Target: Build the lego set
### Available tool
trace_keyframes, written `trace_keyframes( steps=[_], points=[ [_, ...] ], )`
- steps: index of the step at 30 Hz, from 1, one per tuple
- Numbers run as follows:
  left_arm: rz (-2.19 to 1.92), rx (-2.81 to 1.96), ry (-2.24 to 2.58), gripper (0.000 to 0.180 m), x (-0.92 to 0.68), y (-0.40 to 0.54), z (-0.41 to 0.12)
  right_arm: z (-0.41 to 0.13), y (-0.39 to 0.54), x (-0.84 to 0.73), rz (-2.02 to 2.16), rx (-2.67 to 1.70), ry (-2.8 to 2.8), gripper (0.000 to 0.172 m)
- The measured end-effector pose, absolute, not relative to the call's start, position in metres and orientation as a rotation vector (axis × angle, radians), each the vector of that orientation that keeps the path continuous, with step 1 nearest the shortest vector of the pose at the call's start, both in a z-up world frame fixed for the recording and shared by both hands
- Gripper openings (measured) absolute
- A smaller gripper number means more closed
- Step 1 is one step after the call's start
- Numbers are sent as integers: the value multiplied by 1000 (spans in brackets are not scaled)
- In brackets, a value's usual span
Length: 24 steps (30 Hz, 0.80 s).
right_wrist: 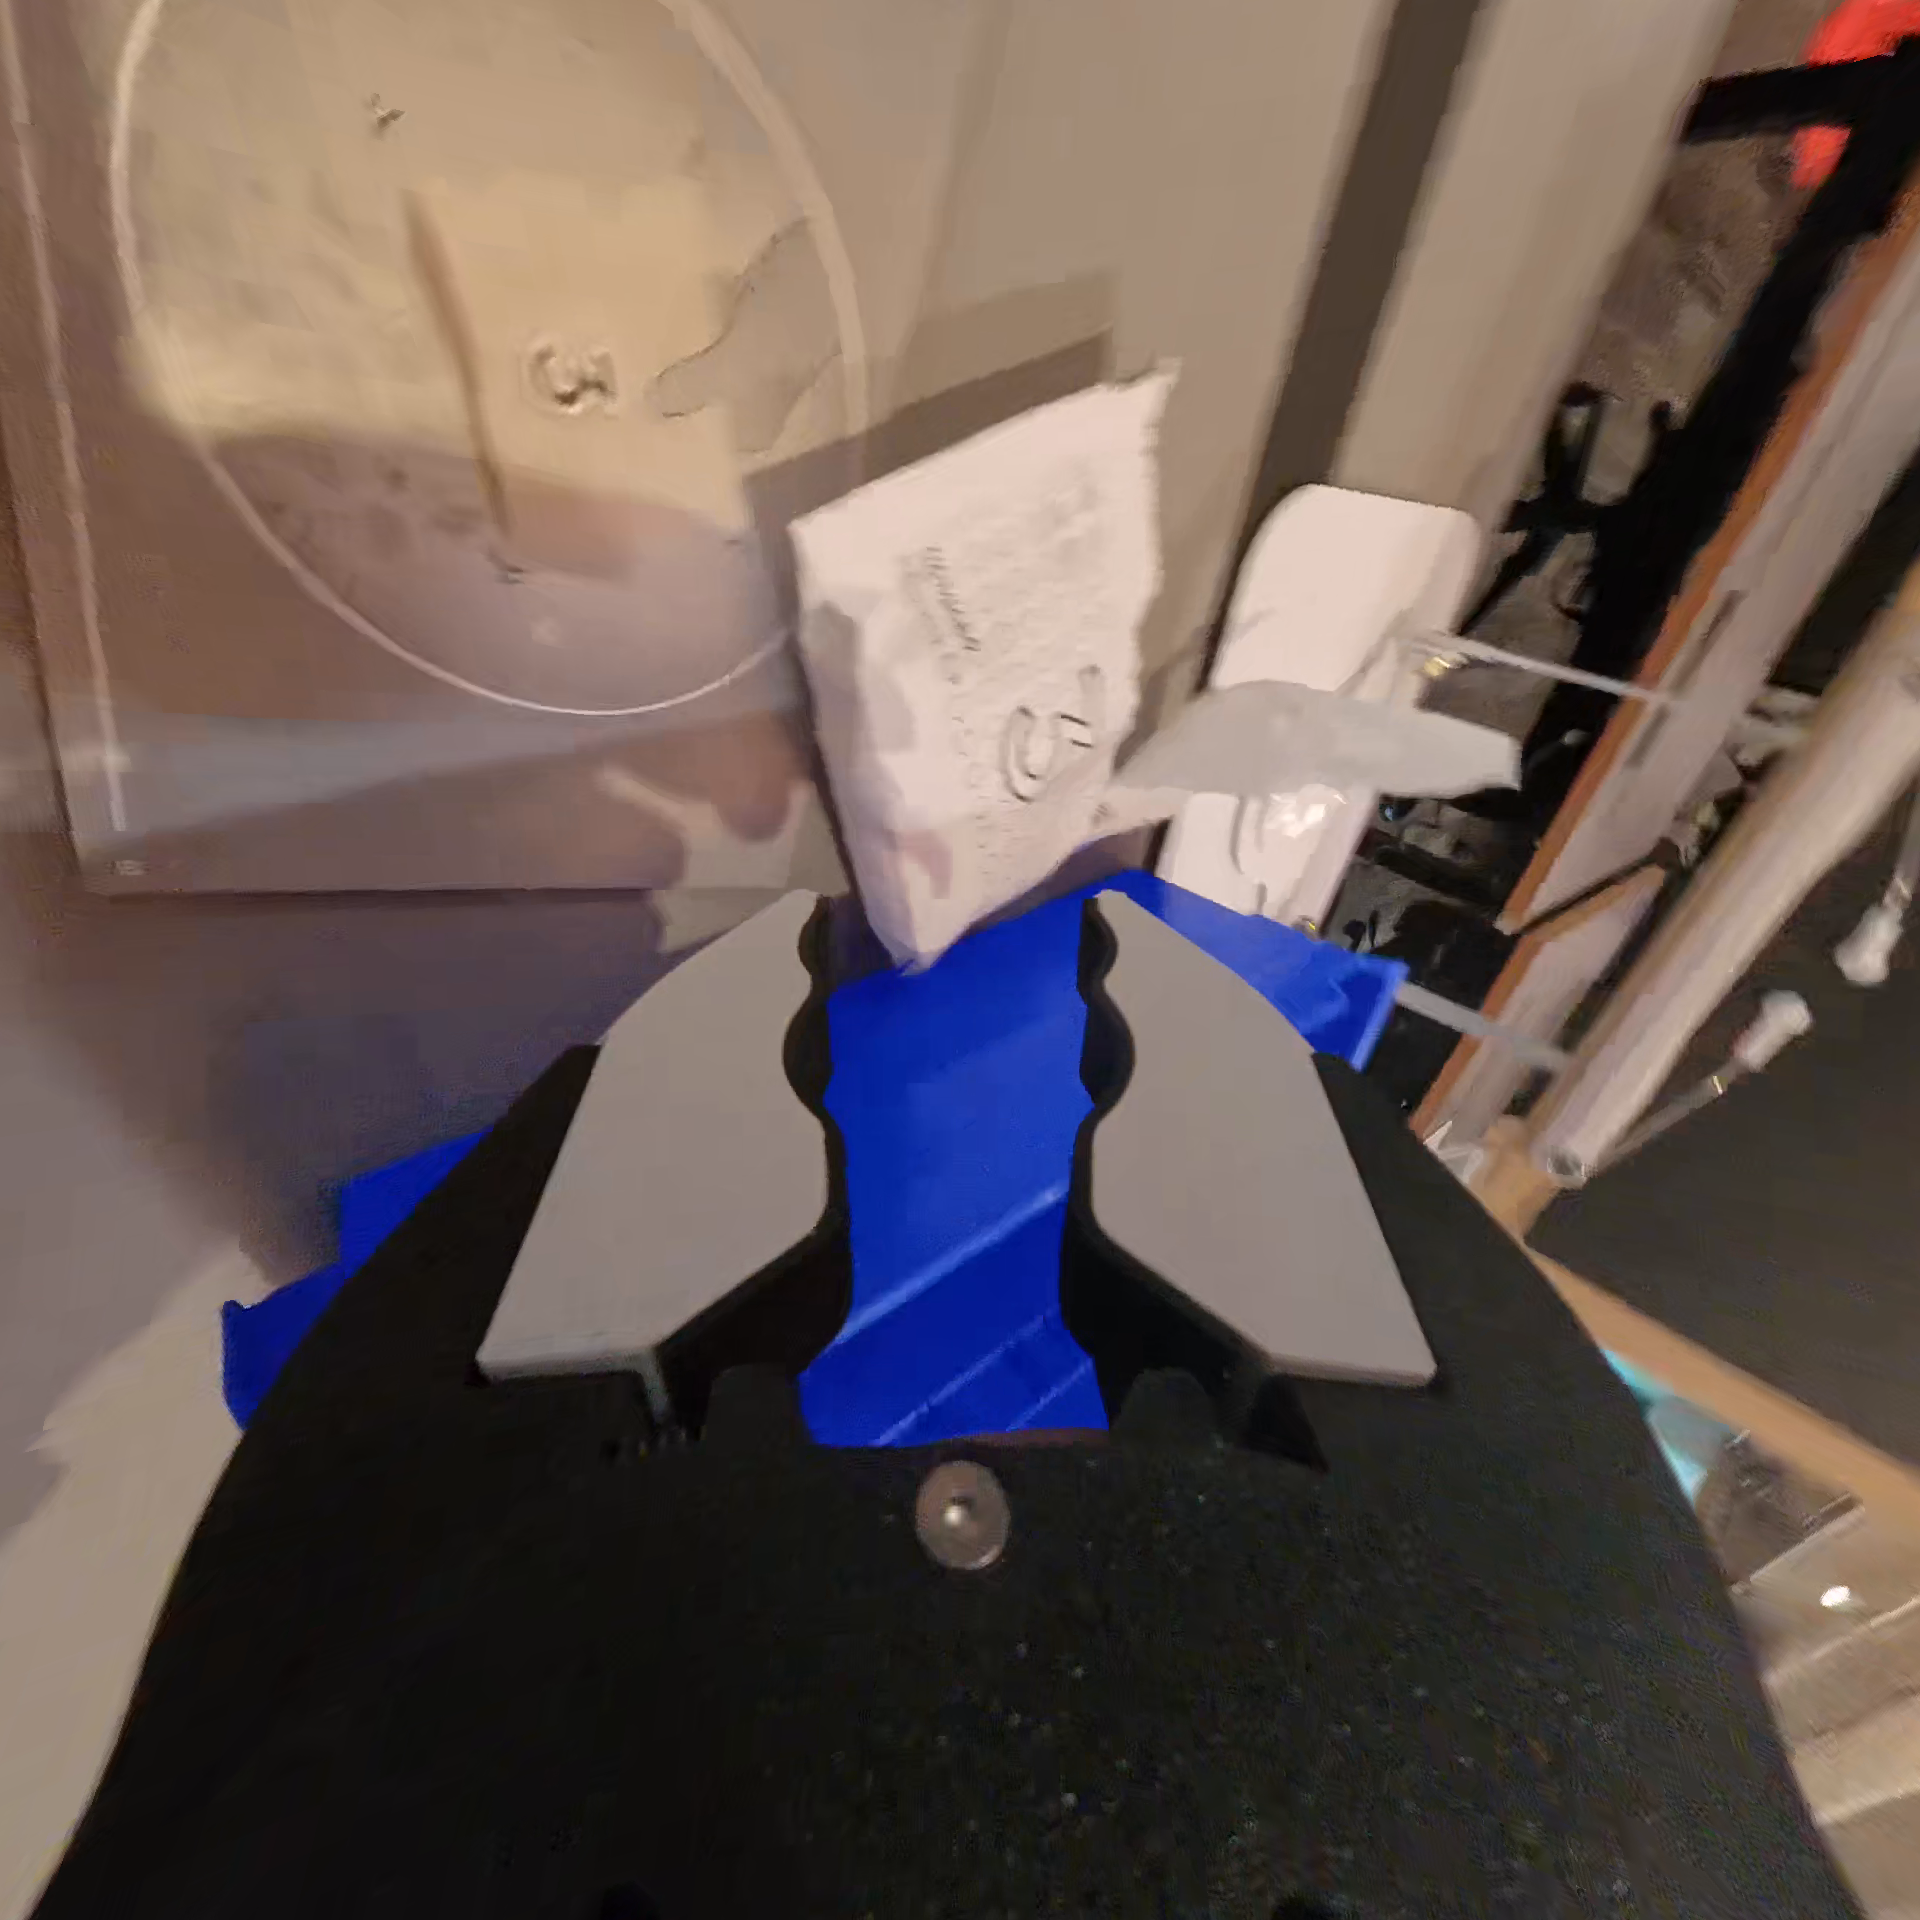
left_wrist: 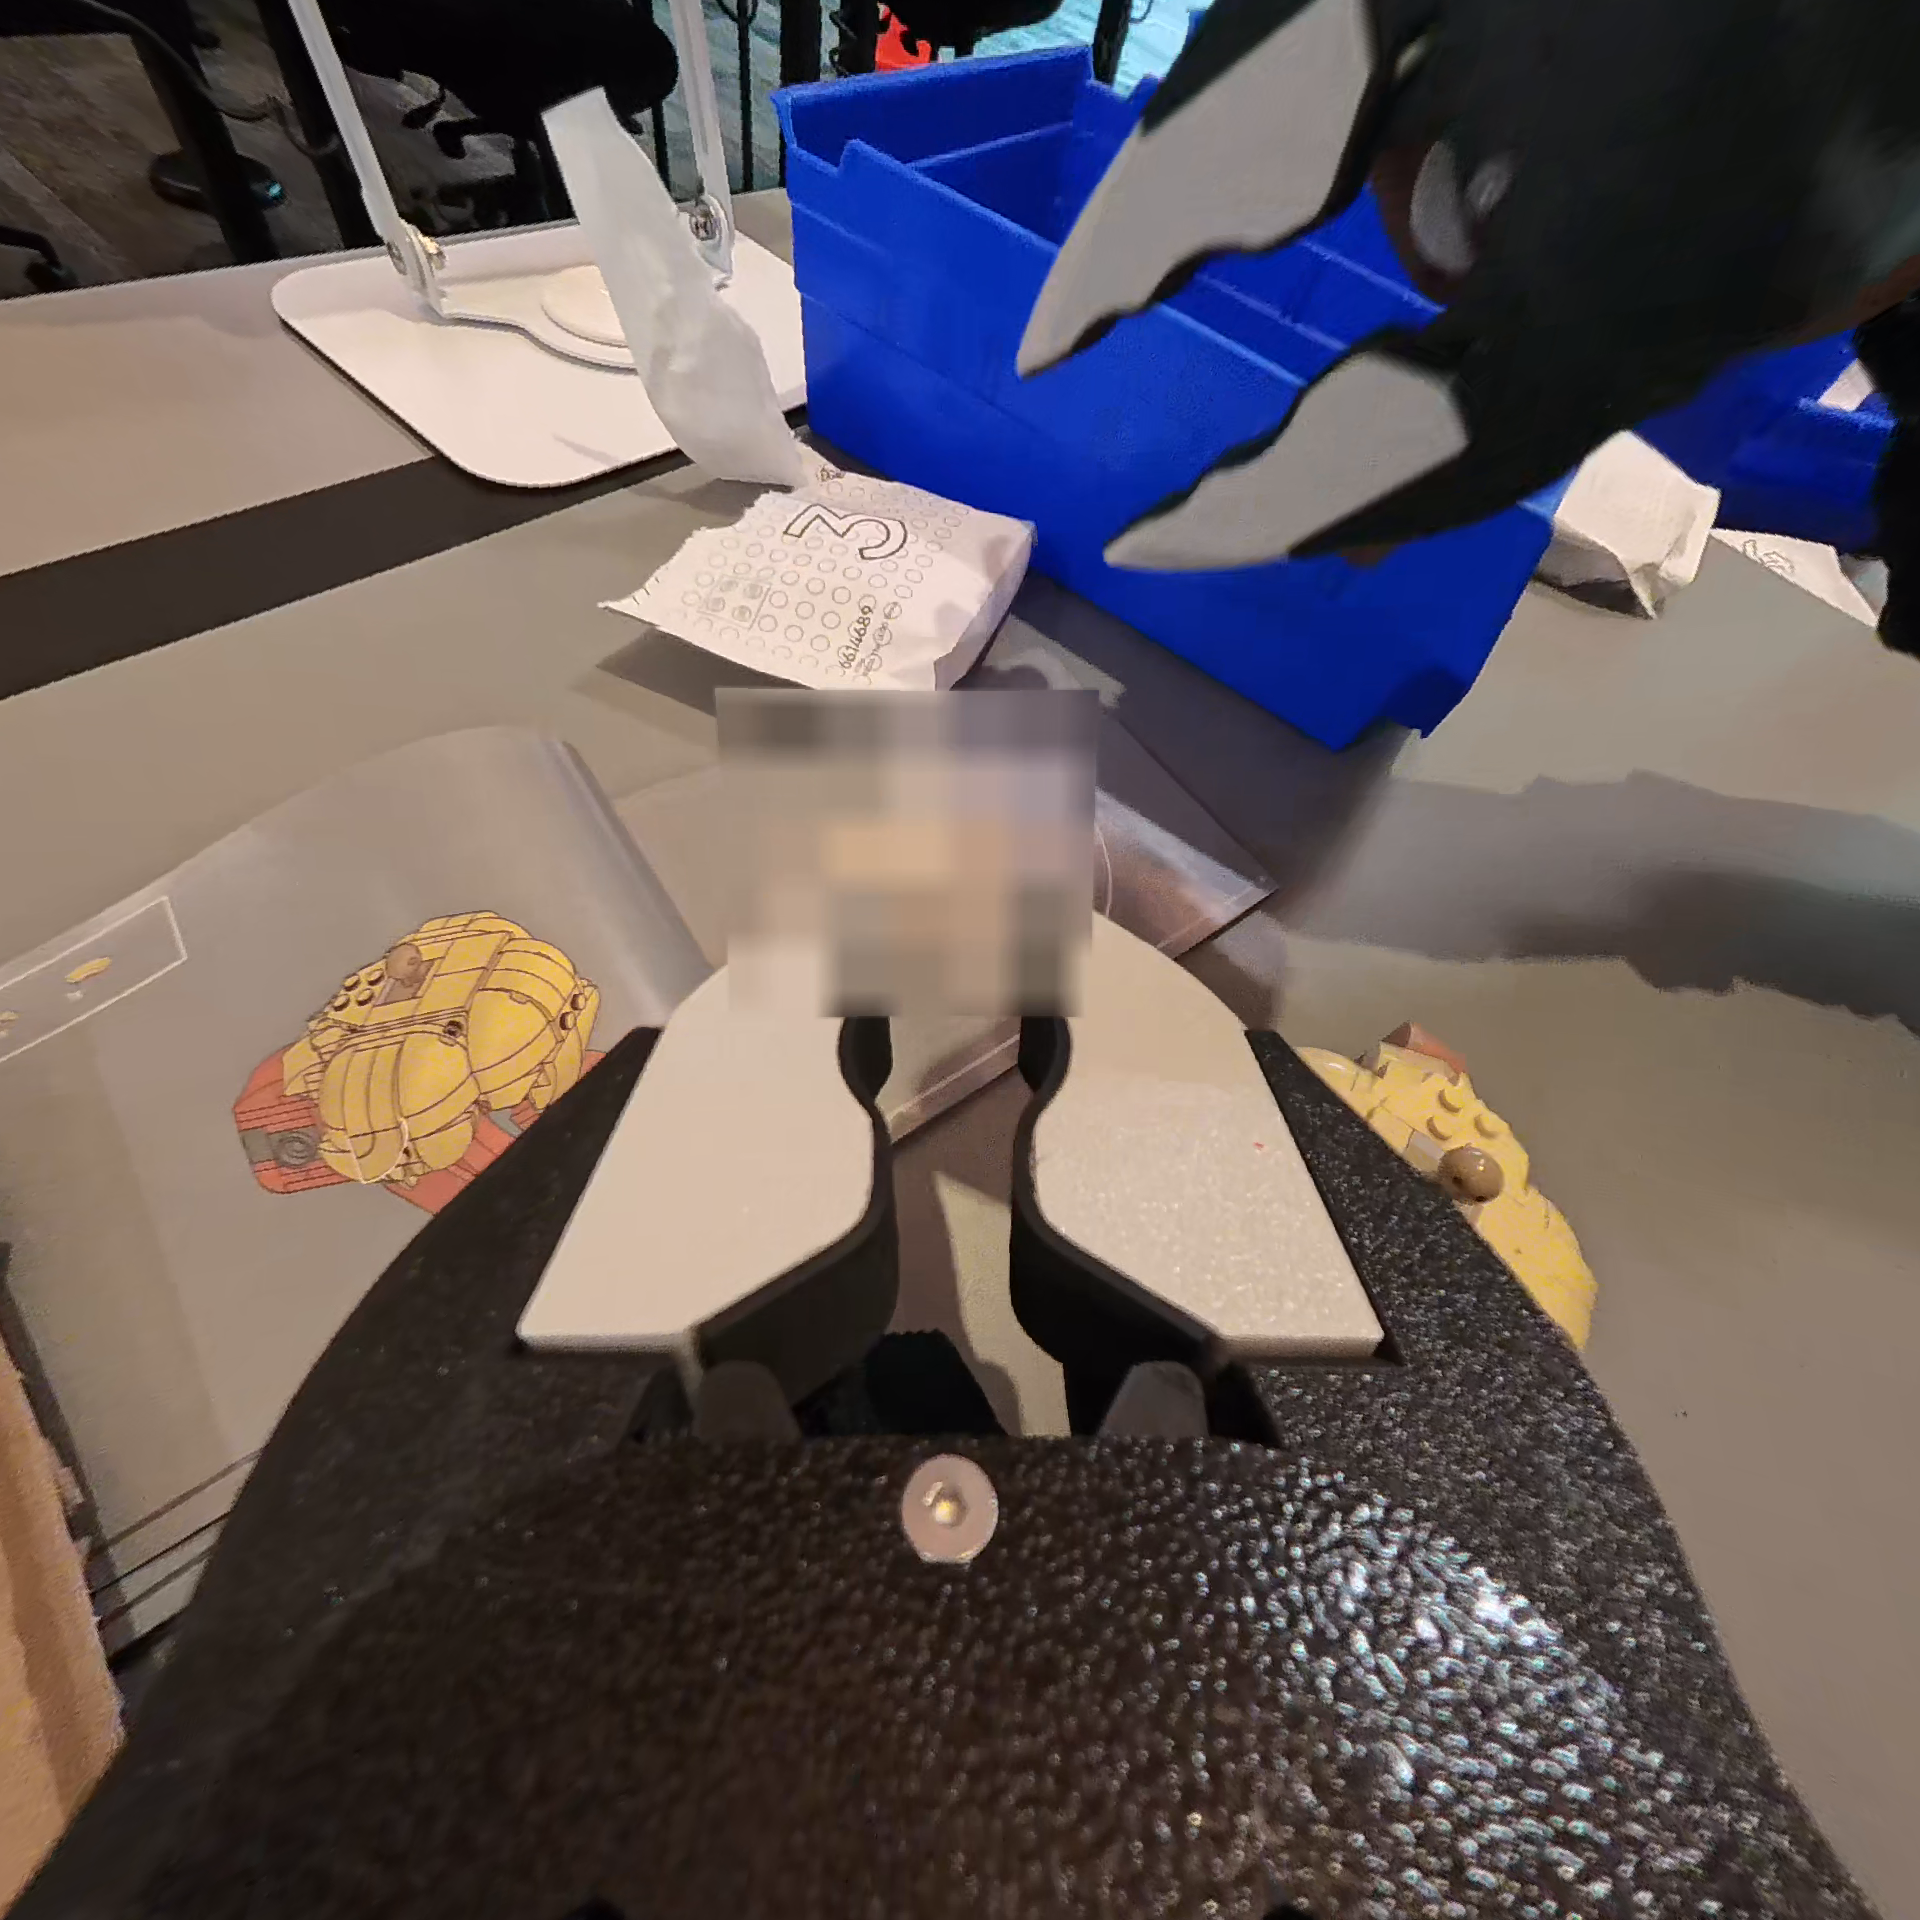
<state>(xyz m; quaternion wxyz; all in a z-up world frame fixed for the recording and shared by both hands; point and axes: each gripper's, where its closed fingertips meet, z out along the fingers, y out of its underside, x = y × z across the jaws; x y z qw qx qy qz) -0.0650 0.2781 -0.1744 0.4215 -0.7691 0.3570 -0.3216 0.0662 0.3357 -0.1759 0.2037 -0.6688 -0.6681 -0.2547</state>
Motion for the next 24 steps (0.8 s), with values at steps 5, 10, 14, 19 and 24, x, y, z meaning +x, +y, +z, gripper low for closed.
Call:
trace_keyframes(
  steps=[5, 10, 14, 19, 24],
  points=[
    [-783, -1950, 877, 20, -70, 283, -181, -215, 350, 55, -785, -1871, -2040, 58],
    [-808, -1953, 845, 19, -75, 286, -181, -214, 398, 57, -1011, -1852, -1862, 66],
    [-813, -1958, 842, 20, -78, 287, -180, -177, 387, 52, -904, -1833, -1630, 68],
    [-851, -1989, 929, 20, -72, 276, -187, -133, 303, 70, -525, -1802, -1425, 58],
    [-834, -1967, 1010, 21, -69, 272, -190, -151, 206, 108, -127, -1859, -1348, 52]
  ],
)
